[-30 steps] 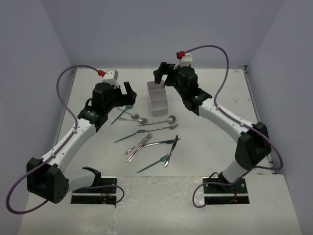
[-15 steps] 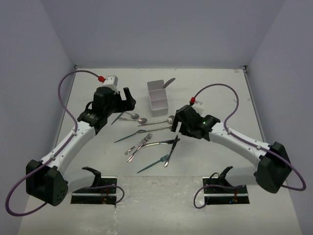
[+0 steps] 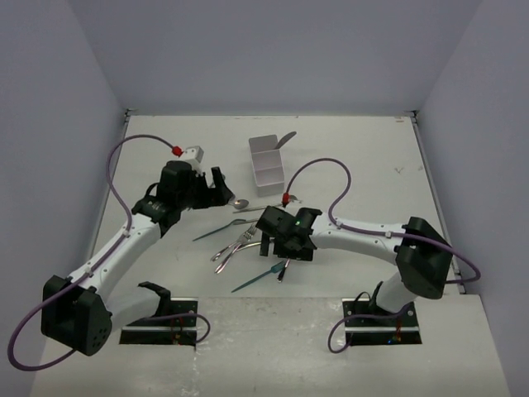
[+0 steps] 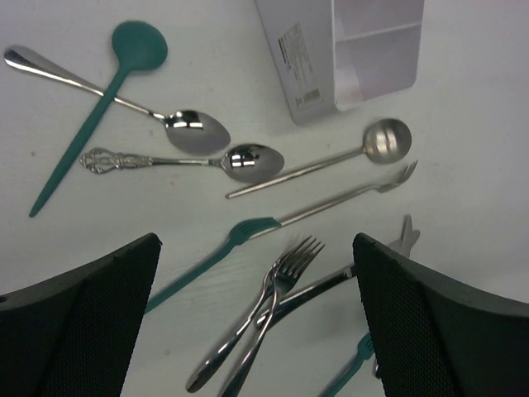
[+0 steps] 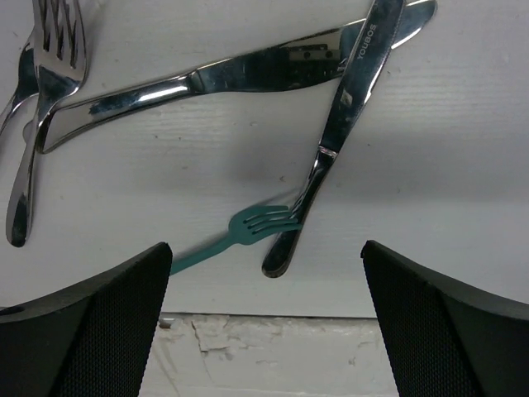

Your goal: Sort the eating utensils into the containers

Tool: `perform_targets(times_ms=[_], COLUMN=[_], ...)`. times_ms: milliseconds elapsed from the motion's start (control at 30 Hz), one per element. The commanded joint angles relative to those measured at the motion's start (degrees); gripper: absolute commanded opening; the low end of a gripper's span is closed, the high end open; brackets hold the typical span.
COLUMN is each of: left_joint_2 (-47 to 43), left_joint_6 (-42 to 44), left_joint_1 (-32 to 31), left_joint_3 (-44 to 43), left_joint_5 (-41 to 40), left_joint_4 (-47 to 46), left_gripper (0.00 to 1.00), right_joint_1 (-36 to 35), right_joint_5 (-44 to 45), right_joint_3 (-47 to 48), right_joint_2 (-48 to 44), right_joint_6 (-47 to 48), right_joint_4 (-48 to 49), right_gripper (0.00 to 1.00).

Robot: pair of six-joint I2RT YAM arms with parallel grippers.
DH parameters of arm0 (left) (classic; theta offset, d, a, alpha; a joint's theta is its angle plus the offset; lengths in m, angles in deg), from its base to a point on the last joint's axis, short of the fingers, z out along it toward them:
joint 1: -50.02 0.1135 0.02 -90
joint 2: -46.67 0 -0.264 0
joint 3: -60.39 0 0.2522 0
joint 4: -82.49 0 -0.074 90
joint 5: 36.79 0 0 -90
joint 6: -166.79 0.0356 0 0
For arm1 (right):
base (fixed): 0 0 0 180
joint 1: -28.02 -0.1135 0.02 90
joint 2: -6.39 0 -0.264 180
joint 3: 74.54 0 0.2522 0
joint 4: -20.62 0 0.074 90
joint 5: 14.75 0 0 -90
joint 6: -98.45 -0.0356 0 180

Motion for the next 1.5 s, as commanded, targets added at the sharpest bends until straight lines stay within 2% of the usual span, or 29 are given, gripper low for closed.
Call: perform_targets(times_ms=[0, 67, 100, 167, 200, 267, 300, 367, 467, 600, 733, 800, 967, 1067, 1100, 1167, 1267, 1300, 1367, 1433, 1467], left_joint_2=[-4.1, -5.0, -4.9, -3.4, -2.6, -0.4, 1.0, 2.5, 6.4, 13.2, 20.0, 20.2, 20.8, 24.2, 25.8, 27.1, 27.7, 27.9, 28.1, 28.3, 28.3], left_joint_6=[0.0, -0.6, -1.0, -1.6, -2.6, -4.0, -5.5, -6.0, -5.6, -3.4, -2.4, -0.9, 1.0, 2.0, 2.2, 1.9, 0.8, 0.7, 1.0, 1.8, 2.1], left_joint_1=[-2.0, -8.4, -13.7, -18.6, -23.5, -29.1, -35.8, -44.0, -50.0, -52.2, -52.2, -52.3, -52.2, -52.2, -52.2, -52.2, -52.2, -52.2, -52.2, -52.2, -52.2], left_joint_3=[2.9, 4.6, 5.2, 5.9, 6.4, 7.5, 8.2, 7.2, 5.9, 4.2, -1.9, -3.7, -3.4, -3.7, -3.7, -3.5, -2.0, -2.0, -2.7, -3.5, -4.0], left_joint_5=[7.1, 6.4, 5.2, 2.5, 1.1, 1.1, -0.2, -1.6, -5.0, -10.0, -15.2, -12.7, -15.8, -14.4, -13.6, -13.5, -14.8, -15.1, -15.3, -16.9, -17.3], left_joint_4=[3.5, 5.9, 6.8, 9.9, 11.0, 12.1, 12.3, 13.7, 16.4, 17.0, 18.2, 16.6, 14.4, 13.1, 12.7, 12.4, 11.4, 11.2, 11.0, 10.8, 10.9], left_gripper=[1.00, 1.00, 1.00, 1.00, 1.00, 1.00, 1.00, 1.00, 1.00, 1.00, 0.99, 0.98, 0.98, 0.90, 0.84, 0.80, 0.64, 0.53, 0.42, 0.16, 0.09], right_joint_1=[0.2, 0.4, 1.0, 2.6, 4.8, 7.3, 9.8, 12.4, 13.5, 14.1, 14.1, 14.1, 14.1, 14.1, 14.1, 14.1, 14.1, 14.1, 14.1, 14.1, 14.1], right_joint_5=[-0.2, 1.8, 3.1, 3.8, 3.8, 3.3, 3.3, 4.4, 6.4, 6.6, 6.4, 6.7, 7.4, 7.7, 8.0, 8.3, 8.6, 8.5, 8.5, 9.1, 9.2], right_joint_3=[-1.6, -4.0, -4.5, -6.5, -7.5, -10.7, -11.9, -14.4, -15.7, -17.0, -17.7, -17.9, -19.1, -19.7, -20.0, -20.3, -21.5, -21.8, -22.5, -22.6, -22.4], right_joint_2=[-2.9, -6.7, -8.2, -12.8, -14.5, -18.0, -21.7, -25.7, -32.7, -38.0, -39.0, -39.2, -40.3, -41.1, -41.4, -42.0, -43.7, -44.0, -44.6, -44.8, -44.8], right_joint_6=[-7.9, -10.7, -11.1, -11.8, -11.4, -10.2, -9.1, -8.2, -6.6, -6.1, -5.6, -5.1, -5.0, -5.0, -5.1, -5.1, -6.2, -6.2, -6.1, -5.9, -5.8], right_joint_4=[-1.7, -3.3, -4.0, -6.6, -6.9, -7.7, -8.0, -8.2, -8.7, -8.6, -8.6, -8.7, -8.0, -7.5, -7.5, -7.5, -7.1, -6.8, -5.8, -5.0, -5.0], right_gripper=[0.99, 0.99, 0.99, 0.99, 0.99, 0.99, 0.99, 0.99, 0.99, 0.99, 0.99, 0.99, 0.99, 0.99, 0.99, 0.99, 0.99, 0.99, 0.99, 0.99, 0.99])
